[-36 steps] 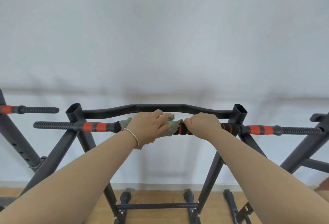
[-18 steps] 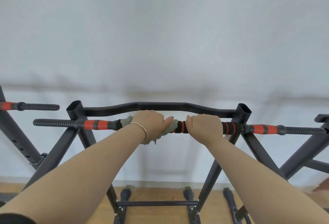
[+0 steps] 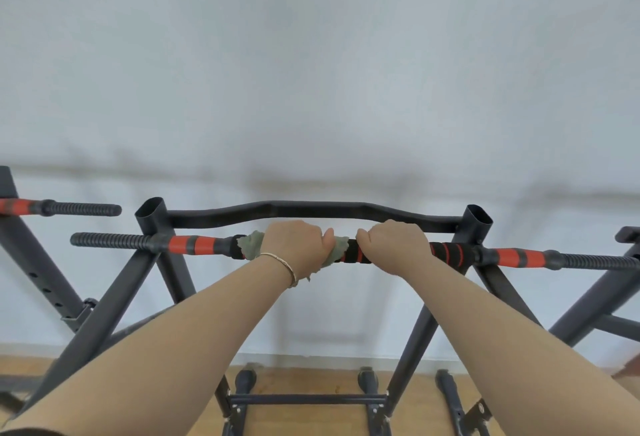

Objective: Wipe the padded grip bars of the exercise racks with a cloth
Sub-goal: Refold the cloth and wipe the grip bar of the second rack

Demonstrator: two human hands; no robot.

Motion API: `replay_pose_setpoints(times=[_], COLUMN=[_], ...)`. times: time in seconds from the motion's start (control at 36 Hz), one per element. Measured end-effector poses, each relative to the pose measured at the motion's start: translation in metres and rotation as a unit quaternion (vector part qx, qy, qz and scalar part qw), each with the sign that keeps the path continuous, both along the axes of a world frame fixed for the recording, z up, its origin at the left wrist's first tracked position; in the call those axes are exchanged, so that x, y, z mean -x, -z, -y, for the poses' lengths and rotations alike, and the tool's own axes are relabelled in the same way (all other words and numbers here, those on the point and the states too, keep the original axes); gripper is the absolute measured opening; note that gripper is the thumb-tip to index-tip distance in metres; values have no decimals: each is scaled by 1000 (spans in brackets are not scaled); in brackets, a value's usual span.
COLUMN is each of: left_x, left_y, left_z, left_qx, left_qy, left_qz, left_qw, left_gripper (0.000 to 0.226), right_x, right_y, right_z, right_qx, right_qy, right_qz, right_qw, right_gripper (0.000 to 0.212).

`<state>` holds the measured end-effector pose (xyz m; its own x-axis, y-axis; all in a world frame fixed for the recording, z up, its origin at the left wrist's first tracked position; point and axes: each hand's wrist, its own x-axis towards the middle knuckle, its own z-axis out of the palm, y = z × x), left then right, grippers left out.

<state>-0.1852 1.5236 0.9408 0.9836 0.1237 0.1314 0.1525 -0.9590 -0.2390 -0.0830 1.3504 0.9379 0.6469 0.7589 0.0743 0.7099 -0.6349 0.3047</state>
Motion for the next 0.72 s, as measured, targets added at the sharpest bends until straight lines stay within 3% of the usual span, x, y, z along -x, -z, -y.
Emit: replay_pose_setpoints(times=[0.06, 0.14, 0.19, 0.25, 0.39, 0.44, 0.53, 0.58, 0.64, 0.72], left_x=[1, 1, 3, 6, 14, 16, 13, 7, 1, -7], left_y=[-2, -5, -3, 0, 2, 3, 3, -1, -5, -6], left_z=[-4, -12, -14, -14, -6, -5, -6, -6, -7, -11], left_qx=[14, 50, 16, -44, -75, -85, -49, -31, 31, 89], left_qy=[2, -50, -43, 4, 2, -4, -10, -32, -68, -76], left_qz=[1, 15, 14, 7, -6, 8, 8, -14, -27, -26], left_qw=[1000, 997, 999, 999, 997, 996, 999, 999, 997, 993], left_gripper=[33, 56, 50, 21, 10, 20, 10, 16, 47, 56], right_x=[12, 22, 23, 23, 5, 7, 7, 9, 10, 23], right_y=[13, 25, 25, 20, 0, -7, -9, -9, -5, 14], right_z=[6, 9, 9, 6, -15, -23, -27, -23, -17, -10], right_qx=[-54, -163, -163, -131, -146, -117, -127, -111, -86, -129], right_qy=[0, 4, 3, 44, 108, 142, 172, 143, 64, 31], right_qz=[66, 118, 121, 71, -86, -184, -278, -220, -106, -12], right_qw=[996, 980, 979, 988, 980, 966, 936, 958, 989, 991], right_gripper=[39, 35, 30, 33, 49, 49, 53, 41, 14, 28])
